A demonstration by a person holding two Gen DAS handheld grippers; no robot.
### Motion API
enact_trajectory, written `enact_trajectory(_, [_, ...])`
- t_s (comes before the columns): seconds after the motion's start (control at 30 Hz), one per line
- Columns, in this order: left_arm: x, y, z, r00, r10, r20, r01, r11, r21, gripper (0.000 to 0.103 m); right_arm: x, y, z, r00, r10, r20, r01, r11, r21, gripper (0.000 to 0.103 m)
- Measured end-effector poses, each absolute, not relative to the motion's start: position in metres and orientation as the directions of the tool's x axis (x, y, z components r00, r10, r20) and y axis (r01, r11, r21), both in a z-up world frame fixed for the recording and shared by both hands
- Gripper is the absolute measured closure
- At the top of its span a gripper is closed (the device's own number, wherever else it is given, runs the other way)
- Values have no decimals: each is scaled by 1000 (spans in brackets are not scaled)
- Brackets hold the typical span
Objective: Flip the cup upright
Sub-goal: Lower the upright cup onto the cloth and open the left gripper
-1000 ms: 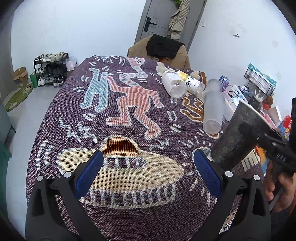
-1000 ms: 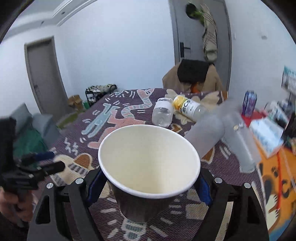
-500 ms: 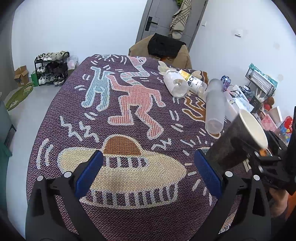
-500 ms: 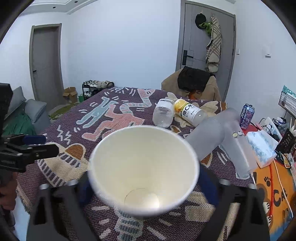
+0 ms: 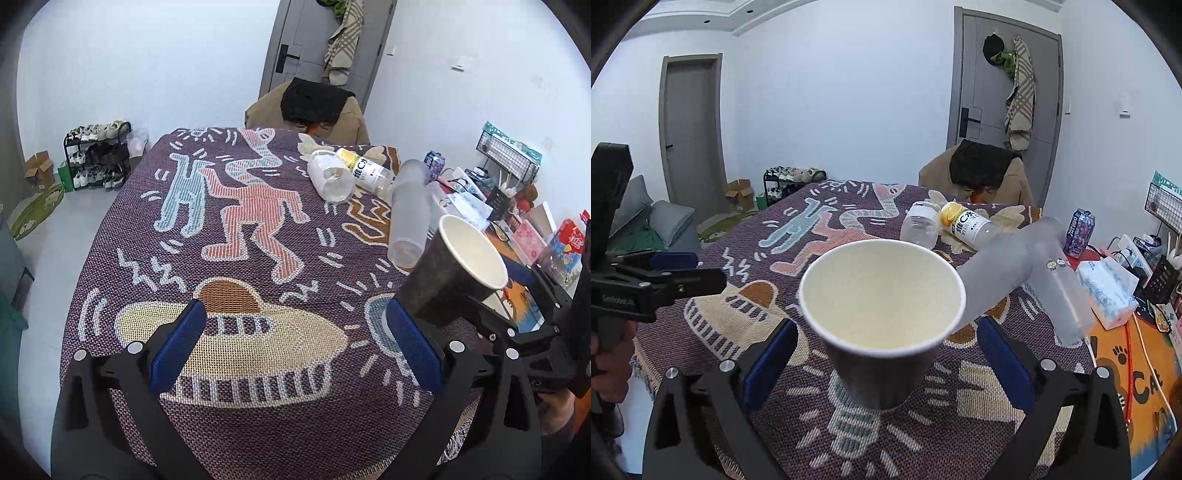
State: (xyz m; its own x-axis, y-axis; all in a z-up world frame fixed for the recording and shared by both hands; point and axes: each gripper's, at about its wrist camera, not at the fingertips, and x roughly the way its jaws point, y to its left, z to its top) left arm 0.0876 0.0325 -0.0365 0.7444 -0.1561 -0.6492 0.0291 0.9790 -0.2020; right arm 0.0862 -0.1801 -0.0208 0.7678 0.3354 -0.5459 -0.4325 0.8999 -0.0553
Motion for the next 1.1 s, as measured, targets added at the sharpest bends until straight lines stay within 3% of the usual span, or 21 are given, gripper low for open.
enact_trajectory(1.1, [-23,2,-2,872,-44,-487,41,999,-17,6,-7,-249,-24,768,346,-538,-348,932,103,8])
